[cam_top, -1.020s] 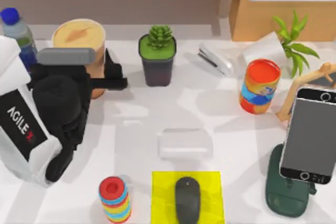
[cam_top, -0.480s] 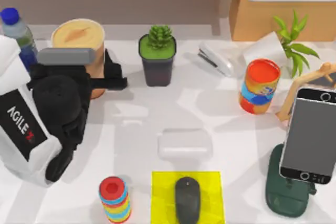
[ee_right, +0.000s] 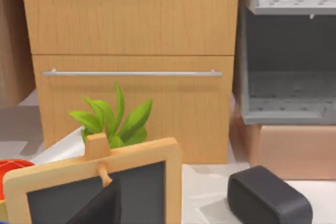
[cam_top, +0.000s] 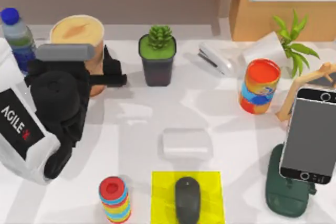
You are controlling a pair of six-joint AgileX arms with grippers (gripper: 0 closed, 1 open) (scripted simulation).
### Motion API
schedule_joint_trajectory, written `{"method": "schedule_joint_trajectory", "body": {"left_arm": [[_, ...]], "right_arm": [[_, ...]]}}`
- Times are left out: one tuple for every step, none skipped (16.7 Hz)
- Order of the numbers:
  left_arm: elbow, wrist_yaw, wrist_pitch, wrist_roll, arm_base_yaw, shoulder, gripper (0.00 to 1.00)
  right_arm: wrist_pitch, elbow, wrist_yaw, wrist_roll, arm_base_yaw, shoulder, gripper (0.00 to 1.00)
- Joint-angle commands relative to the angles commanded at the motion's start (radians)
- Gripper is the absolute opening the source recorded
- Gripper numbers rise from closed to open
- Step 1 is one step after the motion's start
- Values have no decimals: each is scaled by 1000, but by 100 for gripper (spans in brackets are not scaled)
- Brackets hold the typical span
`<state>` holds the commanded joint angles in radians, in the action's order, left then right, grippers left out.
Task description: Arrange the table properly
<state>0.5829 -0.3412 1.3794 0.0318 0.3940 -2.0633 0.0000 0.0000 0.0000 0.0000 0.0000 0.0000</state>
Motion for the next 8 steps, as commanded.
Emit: {"method": "schedule_joint_trajectory", "body": {"left_arm": [[0, 0, -3, 0, 0, 3, 0], [0, 0, -3, 0, 0, 3, 0], [0, 0, -3, 0, 0, 3, 0], [1, 0, -1, -1, 0, 0, 0], [1, 0, -1, -1, 0, 0, 0], [11, 1, 5, -1, -2, 9, 0], [26, 4, 10, -1, -7, 24, 0], [44, 8, 11, -1, -14, 43, 0]], "right_arm": [[0, 0, 0, 0, 0, 0, 100], [0, 0, 0, 0, 0, 0, 100], [0, 0, 0, 0, 0, 0, 100], [0, 0, 0, 0, 0, 0, 100], [0, 0, 0, 0, 0, 0, 100], [0, 0, 0, 0, 0, 0, 100], [0, 0, 0, 0, 0, 0, 100], [0, 0, 0, 0, 0, 0, 100]]}}
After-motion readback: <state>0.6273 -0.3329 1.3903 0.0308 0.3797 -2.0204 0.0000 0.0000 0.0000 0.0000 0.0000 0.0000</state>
